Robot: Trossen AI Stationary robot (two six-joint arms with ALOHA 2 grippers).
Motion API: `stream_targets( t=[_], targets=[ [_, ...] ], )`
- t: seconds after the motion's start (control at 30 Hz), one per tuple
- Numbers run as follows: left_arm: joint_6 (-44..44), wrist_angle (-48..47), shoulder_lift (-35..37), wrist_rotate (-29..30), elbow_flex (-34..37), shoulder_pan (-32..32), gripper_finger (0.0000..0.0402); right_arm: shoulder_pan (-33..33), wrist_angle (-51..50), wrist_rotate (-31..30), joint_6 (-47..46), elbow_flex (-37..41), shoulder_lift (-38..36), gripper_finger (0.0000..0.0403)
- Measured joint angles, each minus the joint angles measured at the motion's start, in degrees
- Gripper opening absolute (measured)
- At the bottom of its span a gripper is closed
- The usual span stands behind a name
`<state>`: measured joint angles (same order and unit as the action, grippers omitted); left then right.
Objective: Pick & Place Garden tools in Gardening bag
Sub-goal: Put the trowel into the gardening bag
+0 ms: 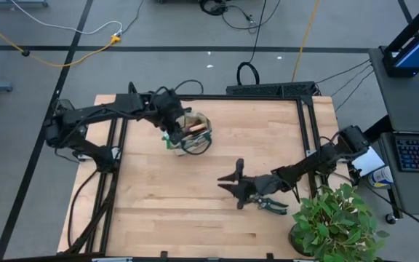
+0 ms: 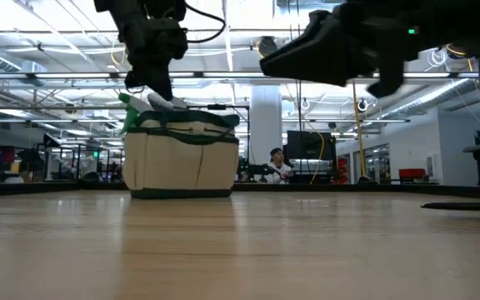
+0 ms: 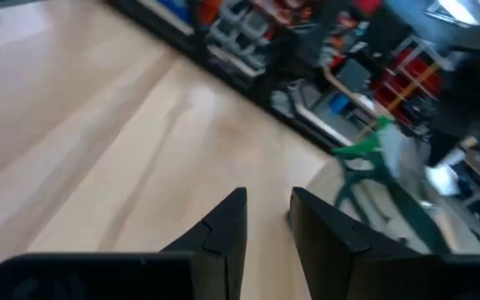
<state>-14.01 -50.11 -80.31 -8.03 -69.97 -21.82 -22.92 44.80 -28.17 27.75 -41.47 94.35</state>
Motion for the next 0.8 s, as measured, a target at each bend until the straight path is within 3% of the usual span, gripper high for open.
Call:
stream_targets(
  t=[0.13,0.37,0.6,0.67,0.8],
  targets=[
    [0.4,0.9,-2.8,0.0,0.0,0.2,0.0003,3.8,1.3,2.6,-0.2,0.0,0.1,0.0086],
    [0.1,0.7,-6.7,-0.9,0.0,0.2,0.0013,11.1,1.8,17.6,-0.5,0.0,0.1,0.0086],
    [-0.3,0.4,-7.8,-14.1,0.0,0.0,0.001,13.2,1.9,17.8,-3.0,0.0,0.1,0.0086],
    [0.1,0.0,-7.8,-13.8,0.0,0.1,0.0025,13.2,1.7,17.8,-3.0,0.0,0.1,0.0086],
    [0.9,0.3,-7.8,-7.9,0.0,0.0,0.006,13.2,2.0,17.8,-1.5,0.0,0.1,0.0086]
  ],
)
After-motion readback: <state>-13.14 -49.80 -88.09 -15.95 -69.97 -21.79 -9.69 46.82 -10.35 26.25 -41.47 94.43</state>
